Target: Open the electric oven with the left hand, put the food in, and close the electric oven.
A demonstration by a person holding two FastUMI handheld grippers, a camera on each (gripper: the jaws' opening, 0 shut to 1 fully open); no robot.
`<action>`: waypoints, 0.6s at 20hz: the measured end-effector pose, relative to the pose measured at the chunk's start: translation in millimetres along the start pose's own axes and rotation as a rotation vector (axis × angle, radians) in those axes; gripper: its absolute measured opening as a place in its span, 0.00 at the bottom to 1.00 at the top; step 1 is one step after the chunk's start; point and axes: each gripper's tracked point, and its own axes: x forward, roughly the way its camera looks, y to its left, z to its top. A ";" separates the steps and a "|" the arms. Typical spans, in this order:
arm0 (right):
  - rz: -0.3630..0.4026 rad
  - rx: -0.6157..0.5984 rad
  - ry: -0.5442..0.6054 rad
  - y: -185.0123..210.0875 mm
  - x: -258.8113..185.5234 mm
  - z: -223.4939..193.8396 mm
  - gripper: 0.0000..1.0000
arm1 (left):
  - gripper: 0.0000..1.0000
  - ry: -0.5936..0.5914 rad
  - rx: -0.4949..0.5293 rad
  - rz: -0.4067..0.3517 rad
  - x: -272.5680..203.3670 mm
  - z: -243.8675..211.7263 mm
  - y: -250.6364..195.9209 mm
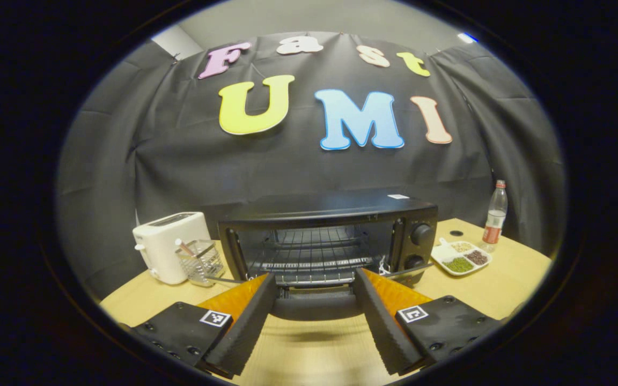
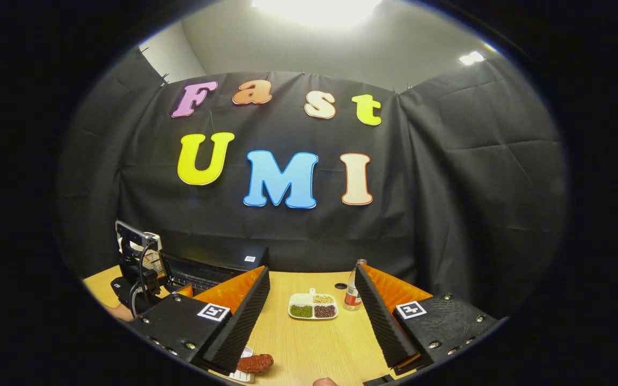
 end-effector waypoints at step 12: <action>0.056 0.021 0.062 0.2 -8.2 -15.0 0.96 | 0.93 0.110 0.009 0.017 -27.8 -60.5 -4.7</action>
